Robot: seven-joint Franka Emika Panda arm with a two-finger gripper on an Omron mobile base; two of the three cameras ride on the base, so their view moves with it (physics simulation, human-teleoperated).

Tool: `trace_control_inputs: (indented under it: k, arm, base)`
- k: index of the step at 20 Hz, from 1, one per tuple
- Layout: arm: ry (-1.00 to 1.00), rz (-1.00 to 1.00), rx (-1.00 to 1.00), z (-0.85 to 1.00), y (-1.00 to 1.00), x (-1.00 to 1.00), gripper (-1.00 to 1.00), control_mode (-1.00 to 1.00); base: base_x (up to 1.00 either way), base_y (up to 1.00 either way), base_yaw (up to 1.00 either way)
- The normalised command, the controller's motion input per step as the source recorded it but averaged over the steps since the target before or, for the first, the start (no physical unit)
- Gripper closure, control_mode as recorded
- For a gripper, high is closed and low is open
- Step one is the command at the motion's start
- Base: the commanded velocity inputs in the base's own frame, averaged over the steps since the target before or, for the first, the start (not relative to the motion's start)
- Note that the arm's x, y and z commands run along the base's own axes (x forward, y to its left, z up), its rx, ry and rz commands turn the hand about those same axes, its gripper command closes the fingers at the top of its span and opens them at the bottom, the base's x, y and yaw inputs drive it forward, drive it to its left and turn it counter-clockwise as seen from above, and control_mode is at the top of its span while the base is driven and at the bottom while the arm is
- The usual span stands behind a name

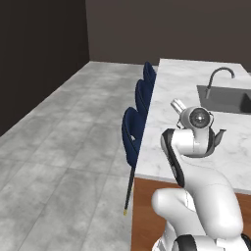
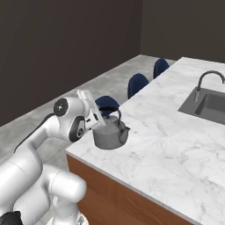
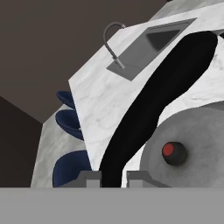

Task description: The kettle is done boiling. Turn off the stove, then wait for 300 timesteps before moving the kettle to the dining table.

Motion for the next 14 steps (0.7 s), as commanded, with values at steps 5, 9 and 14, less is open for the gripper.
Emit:
trace_control_inputs:
  k: [5, 9, 14]
  arm:
    - [0.00, 0.00, 0.00, 0.00, 0.00, 0.00, 1.00, 1.00]
    - [0.00, 0.00, 0.00, 0.00, 0.01, 0.08, 1.00, -1.00]
    - [0.00, 0.00, 0.00, -0.07, 0.07, 0.21, 1.00, -1.00]
  base:
    - [0.00, 0.00, 0.00]
    - [0.00, 0.00, 0.00]
    - [0.00, 0.00, 0.00]
